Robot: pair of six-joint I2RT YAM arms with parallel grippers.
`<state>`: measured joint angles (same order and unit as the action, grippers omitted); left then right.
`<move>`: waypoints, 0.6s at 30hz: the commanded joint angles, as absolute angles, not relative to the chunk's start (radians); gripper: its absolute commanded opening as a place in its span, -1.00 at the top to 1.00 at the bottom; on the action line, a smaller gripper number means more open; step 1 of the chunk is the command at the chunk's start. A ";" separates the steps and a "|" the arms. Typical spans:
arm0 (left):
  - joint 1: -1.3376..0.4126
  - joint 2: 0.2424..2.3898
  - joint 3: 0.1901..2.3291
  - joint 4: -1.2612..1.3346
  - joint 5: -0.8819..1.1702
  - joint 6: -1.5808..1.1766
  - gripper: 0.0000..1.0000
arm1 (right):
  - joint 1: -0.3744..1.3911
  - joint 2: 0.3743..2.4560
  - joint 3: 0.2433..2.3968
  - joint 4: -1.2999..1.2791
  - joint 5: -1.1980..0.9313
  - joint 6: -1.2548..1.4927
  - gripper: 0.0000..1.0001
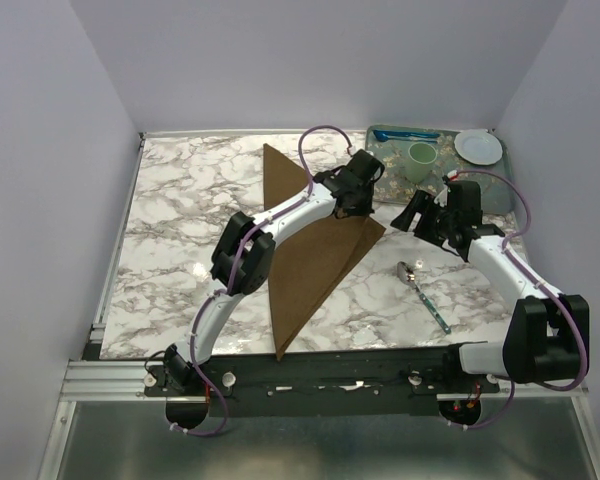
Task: Fold the napkin, place the utensils inside, and roll it up
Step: Fold the napkin
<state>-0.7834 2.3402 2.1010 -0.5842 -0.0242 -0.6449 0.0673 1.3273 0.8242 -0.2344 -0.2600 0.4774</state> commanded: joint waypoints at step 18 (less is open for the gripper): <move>-0.805 2.387 2.158 -0.583 0.000 -0.655 1.00 | 0.051 1.315 0.810 -0.252 -0.288 0.460 -0.68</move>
